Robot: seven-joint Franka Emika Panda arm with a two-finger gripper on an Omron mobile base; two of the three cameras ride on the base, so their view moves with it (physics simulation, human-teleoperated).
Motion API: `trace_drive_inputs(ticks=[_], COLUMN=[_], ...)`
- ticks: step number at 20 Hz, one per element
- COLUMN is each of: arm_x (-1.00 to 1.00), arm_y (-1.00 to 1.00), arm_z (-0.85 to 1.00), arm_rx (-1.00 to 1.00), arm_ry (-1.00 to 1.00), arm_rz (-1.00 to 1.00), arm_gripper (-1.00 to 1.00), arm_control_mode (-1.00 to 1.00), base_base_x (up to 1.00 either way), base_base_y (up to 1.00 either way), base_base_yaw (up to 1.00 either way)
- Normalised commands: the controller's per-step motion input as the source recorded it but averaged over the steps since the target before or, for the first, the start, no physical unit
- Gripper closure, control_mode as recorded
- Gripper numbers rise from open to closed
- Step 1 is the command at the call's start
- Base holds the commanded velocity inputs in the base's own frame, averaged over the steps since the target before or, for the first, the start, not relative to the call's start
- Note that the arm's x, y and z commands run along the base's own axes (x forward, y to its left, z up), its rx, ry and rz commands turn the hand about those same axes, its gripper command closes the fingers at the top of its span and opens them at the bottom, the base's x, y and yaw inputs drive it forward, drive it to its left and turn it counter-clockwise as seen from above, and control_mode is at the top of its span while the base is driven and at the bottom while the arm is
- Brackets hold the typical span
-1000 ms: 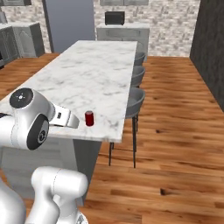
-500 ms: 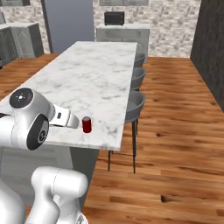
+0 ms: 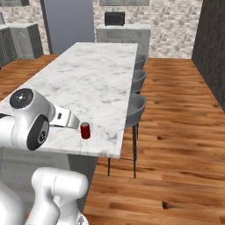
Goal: Four empty soda cans are scattered around the kitchen. Gather all the cans and cluster them next to the stove for recycling.
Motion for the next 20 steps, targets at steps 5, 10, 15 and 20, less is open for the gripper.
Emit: trace_drive_inputs(ticks=[5, 10, 15, 20], arm_x=[0.00, 0.03, 0.01, 0.04], arm_y=[0.00, 0.17, 0.05, 0.00], arm_z=[0.00, 0.00, 0.00, 0.00], arm_rx=[0.00, -0.05, -0.04, 0.00], arm_ry=[0.00, 0.33, 0.28, 0.13], arm_rz=[0.00, 0.00, 0.00, 0.00], arm_gripper=[-1.00, -1.00, -1.00, -1.00], arm_control_mode=[1.00, -1.00, -1.00, -1.00], base_base_x=[0.17, 0.00, 0.00, 0.00], base_base_y=[0.25, 0.00, 0.00, 0.00], base_base_yaw=[0.00, 0.00, 0.00, 0.00])
